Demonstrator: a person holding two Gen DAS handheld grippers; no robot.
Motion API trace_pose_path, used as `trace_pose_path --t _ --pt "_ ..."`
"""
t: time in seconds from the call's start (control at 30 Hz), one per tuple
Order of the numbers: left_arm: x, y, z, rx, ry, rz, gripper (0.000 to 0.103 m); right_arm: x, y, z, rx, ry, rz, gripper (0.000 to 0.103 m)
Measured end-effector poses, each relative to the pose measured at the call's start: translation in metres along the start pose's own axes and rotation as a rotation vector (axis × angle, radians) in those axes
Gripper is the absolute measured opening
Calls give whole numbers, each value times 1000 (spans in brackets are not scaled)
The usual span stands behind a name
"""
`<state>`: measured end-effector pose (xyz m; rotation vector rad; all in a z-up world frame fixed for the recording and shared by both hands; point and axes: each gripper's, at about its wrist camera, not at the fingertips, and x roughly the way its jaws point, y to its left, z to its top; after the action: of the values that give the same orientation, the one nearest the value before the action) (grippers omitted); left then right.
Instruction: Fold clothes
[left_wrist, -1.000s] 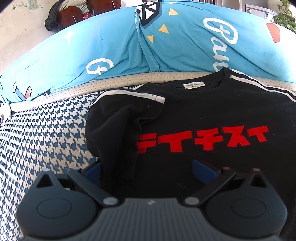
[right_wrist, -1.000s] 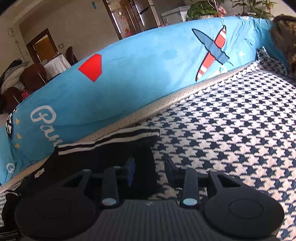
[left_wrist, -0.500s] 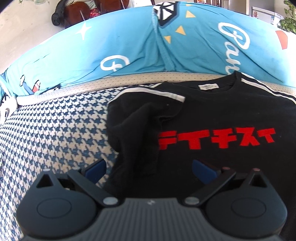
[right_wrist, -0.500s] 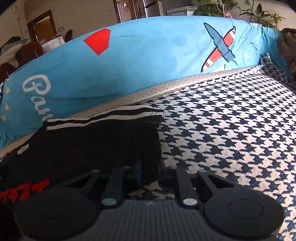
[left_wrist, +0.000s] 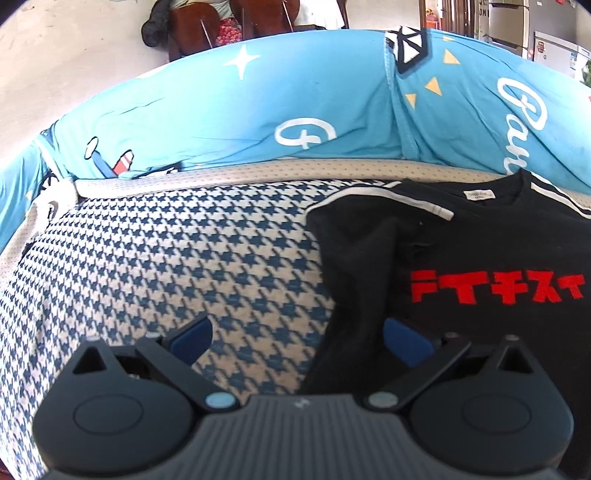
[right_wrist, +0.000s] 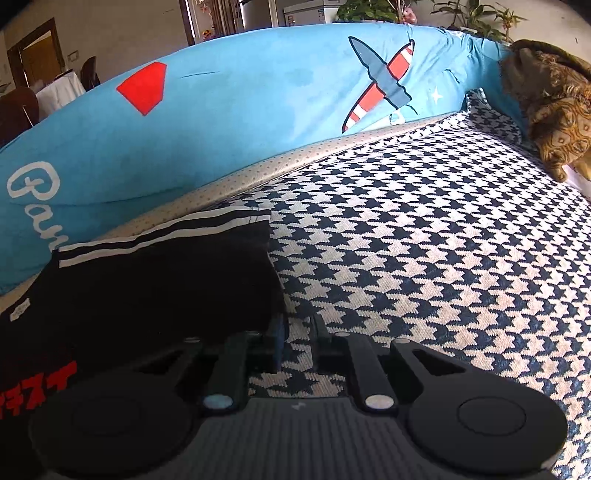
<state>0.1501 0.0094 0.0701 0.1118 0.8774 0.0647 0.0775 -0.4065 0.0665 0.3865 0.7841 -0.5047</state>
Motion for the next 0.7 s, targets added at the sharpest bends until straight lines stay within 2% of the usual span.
trace_pose_path --t 0.13,0.33,0.43,0.5,0.57,0.7 --pt "-11 6 -4 -6 -11 -19 103 -9 -6 -10 23 72 129 16" --pt "-31 7 -19 25 -34 -32 103 -28 -9 -34 21 148 243 19" --pt "-39 8 -31 36 -32 -32 103 -38 -10 -45 2 170 274 23" --pt "-45 11 -40 28 -17 -57 103 -46 -10 -52 -12 174 292 34" --pt "-50 13 -49 24 -6 -71 103 -52 -12 -60 -22 179 290 37" --pt "-61 17 -65 16 -1 -81 103 -61 -19 -75 -10 196 269 38"
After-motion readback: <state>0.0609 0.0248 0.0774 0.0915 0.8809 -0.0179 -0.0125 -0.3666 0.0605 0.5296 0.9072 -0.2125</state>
